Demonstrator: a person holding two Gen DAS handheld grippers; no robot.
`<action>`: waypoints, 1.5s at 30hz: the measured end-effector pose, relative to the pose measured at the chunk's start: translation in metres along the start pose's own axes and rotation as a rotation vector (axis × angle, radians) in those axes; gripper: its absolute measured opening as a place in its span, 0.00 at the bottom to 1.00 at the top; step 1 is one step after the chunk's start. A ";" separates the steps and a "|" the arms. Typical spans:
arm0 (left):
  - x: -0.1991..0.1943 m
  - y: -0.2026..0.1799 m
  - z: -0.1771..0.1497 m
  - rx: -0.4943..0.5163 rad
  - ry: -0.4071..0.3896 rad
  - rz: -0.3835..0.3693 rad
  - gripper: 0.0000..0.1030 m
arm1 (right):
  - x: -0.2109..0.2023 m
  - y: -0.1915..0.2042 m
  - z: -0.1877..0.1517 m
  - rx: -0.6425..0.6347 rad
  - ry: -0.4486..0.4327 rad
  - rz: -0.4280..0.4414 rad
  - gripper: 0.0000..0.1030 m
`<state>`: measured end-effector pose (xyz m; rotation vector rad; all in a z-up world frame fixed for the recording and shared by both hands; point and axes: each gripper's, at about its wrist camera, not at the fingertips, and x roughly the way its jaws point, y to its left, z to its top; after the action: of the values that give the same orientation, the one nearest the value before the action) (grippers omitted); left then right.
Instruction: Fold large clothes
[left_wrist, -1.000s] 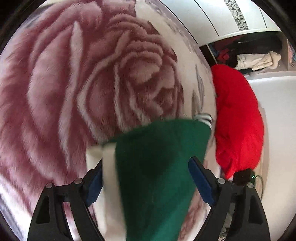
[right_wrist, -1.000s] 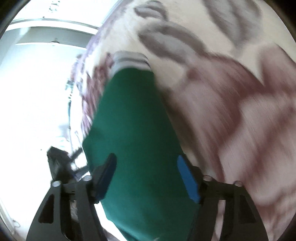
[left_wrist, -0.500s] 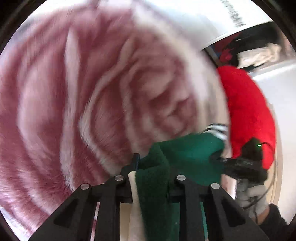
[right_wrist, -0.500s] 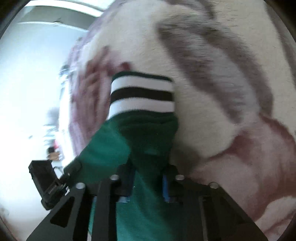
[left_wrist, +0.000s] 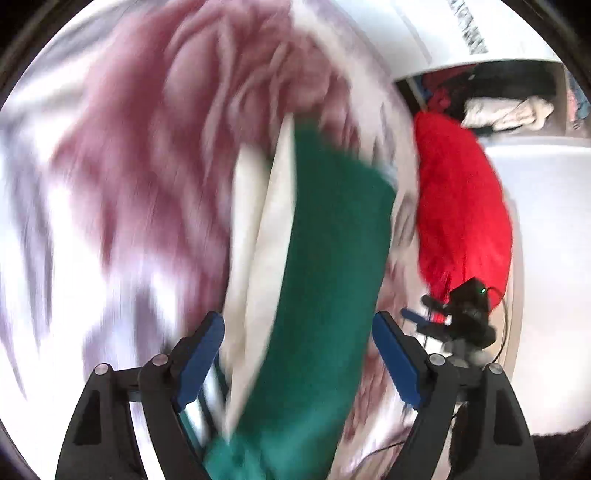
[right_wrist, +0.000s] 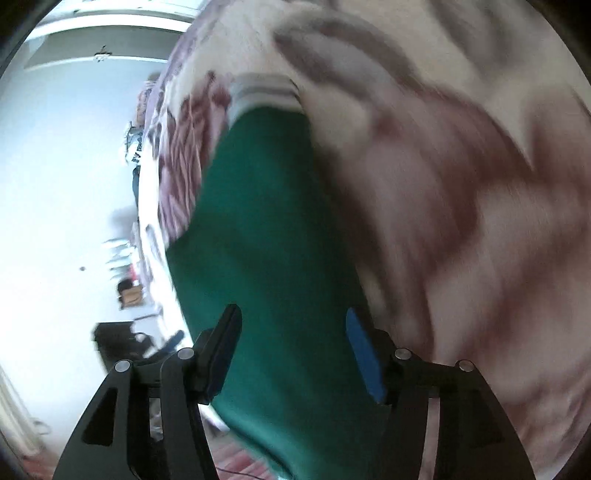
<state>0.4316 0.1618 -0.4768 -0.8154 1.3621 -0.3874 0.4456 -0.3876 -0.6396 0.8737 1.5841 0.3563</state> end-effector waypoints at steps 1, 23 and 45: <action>0.006 0.004 -0.026 -0.017 0.034 0.025 0.79 | -0.004 -0.013 -0.023 0.027 0.015 -0.011 0.60; -0.010 0.048 -0.278 -0.111 0.042 0.345 0.14 | 0.074 -0.145 -0.363 0.251 0.218 -0.182 0.17; -0.035 0.063 -0.182 -0.161 -0.042 0.131 0.68 | 0.059 -0.115 -0.318 0.230 -0.018 -0.052 0.56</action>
<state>0.2371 0.1751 -0.4960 -0.8557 1.4115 -0.1587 0.1085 -0.3444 -0.6878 1.0060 1.6496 0.1305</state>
